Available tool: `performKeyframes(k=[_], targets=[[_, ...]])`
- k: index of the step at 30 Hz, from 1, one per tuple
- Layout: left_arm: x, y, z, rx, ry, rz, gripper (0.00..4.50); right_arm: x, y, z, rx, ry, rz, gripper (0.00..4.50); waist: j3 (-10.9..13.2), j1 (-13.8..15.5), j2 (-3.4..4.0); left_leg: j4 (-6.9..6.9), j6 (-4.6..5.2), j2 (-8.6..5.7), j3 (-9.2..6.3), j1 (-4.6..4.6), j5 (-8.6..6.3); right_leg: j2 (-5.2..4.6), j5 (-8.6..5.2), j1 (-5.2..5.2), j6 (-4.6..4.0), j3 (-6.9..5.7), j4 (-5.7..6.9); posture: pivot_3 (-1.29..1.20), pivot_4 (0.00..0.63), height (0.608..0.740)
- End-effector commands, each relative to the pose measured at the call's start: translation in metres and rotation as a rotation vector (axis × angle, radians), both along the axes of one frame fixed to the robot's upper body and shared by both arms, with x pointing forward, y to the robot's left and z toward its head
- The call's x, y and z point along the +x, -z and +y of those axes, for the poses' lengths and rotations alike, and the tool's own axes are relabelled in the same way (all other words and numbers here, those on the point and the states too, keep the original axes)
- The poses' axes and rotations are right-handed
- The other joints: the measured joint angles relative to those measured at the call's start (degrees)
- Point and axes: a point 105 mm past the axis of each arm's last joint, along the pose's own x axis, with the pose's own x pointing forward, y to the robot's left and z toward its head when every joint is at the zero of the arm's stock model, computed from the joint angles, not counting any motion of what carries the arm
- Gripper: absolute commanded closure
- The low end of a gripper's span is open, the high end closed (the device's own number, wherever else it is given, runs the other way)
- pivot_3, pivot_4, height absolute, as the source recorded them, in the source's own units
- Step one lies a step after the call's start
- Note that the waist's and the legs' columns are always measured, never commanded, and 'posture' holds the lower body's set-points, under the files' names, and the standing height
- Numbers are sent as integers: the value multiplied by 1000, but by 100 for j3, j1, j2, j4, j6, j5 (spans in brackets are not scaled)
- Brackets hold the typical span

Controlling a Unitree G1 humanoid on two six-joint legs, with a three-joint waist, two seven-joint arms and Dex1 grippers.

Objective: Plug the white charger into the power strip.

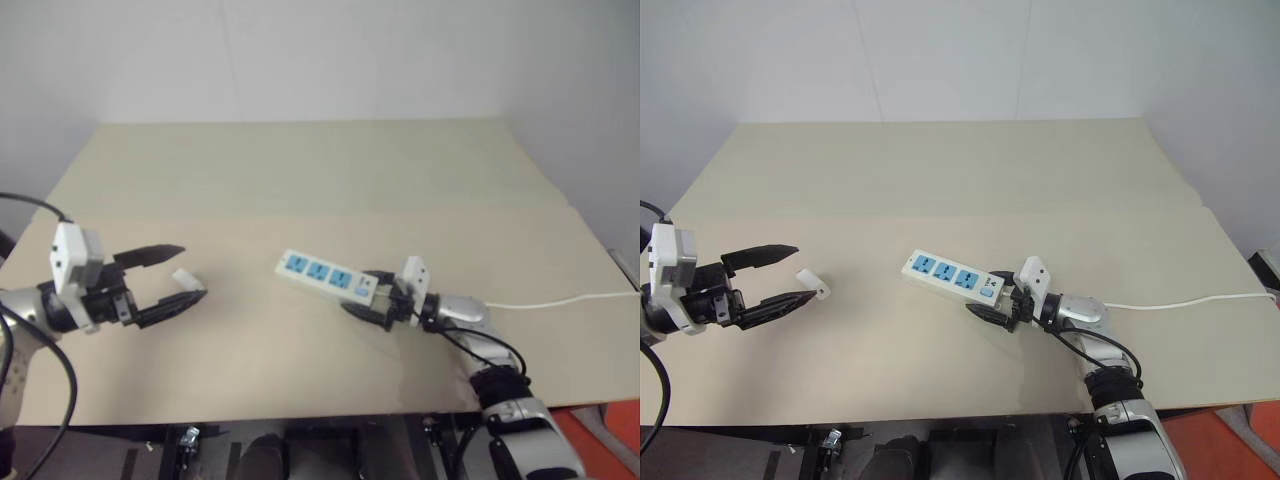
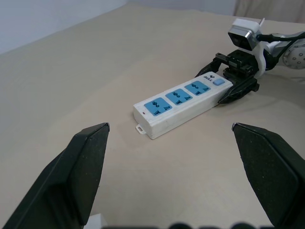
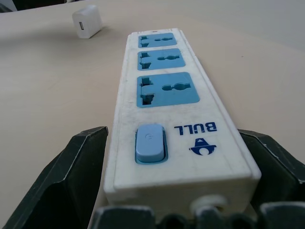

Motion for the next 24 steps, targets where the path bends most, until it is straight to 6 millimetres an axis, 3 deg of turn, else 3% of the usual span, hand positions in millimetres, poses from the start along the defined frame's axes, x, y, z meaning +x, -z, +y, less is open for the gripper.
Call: performKeyframes(k=[1, 3, 11, 24], targets=[[-2, -10, 1, 24, 6, -36, 0, -6, 17, 5, -43, -42, 51, 622, -2, 0, -4, 0, 0, 1, 4, 4, 0, 2, 0, 1, 0, 6, 2, 0, 150, 740], [-2, -11, 1, 25, 6, -38, 0, -5, 17, 7, -48, -42, 44, 1069, -3, -4, -6, 0, 0, 4, 12, 13, 0, 6, 0, 2, 0, 13, 6, 0, 150, 740], [-2, -12, 2, 32, 12, -37, 0, -6, 12, 15, -24, -107, 37, 1067, -8, -58, -13, 0, 0, 11, 37, 23, -1, 13, 0, 0, -1, 35, 15, 0, 150, 740], [8, -24, 8, 135, 127, -17, 0, -34, -15, 17, -82, -459, -9, 1067, 0, -92, -10, -5, -4, 15, 47, 14, -10, 19, 0, -15, 0, 42, 9, 0, 150, 740]])
